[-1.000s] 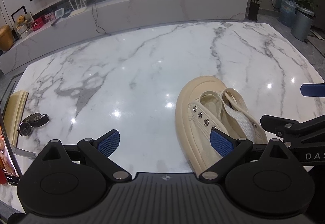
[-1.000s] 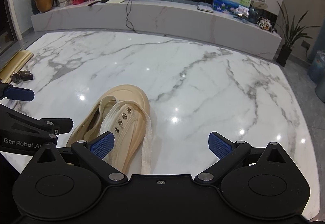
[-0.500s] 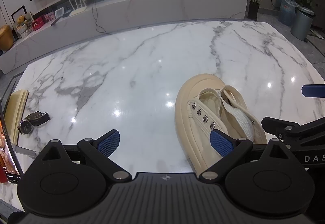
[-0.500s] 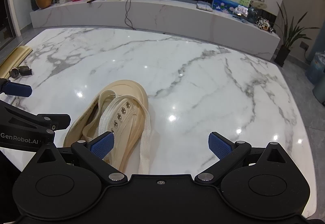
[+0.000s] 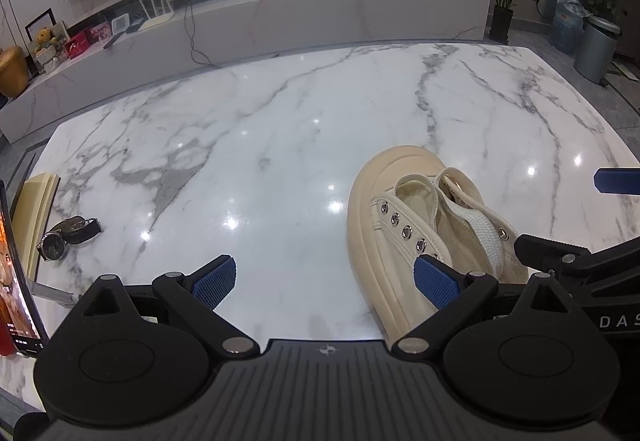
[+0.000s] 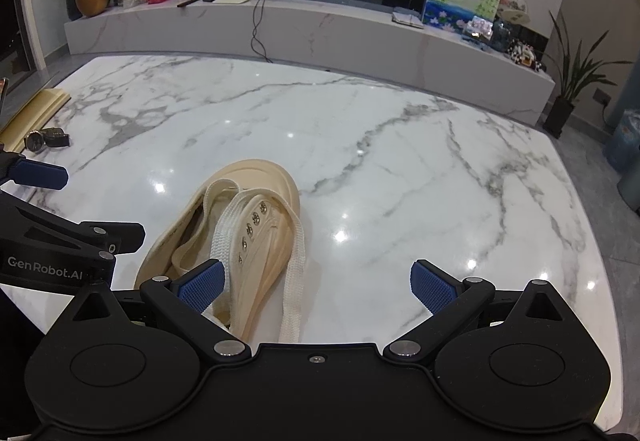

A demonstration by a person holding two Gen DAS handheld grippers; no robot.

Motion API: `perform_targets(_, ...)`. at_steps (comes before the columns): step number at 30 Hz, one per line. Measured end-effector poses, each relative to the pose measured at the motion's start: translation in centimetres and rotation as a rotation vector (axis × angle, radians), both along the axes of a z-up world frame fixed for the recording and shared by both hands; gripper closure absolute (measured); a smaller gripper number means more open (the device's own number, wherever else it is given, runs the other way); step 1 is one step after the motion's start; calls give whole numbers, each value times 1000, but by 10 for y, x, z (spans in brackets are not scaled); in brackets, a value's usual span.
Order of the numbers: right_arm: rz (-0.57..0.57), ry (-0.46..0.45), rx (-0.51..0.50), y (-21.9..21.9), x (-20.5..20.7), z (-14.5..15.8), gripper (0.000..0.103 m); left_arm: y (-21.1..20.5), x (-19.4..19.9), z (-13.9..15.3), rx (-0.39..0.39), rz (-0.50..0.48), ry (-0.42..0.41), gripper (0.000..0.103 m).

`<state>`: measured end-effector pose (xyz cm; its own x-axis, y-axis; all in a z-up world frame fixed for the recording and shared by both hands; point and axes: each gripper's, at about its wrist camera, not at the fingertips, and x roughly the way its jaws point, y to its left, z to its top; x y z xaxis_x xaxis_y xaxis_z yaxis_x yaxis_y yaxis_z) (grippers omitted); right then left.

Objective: Lace up shoes with both hands

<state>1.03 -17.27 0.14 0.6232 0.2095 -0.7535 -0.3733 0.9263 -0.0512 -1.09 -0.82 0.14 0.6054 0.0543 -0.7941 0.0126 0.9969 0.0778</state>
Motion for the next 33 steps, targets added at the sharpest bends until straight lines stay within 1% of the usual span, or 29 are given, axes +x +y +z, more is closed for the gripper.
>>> perform_targets(33,7,-17,17,-1,-4,2,3,0,-1,2,0,-2,-3,6)
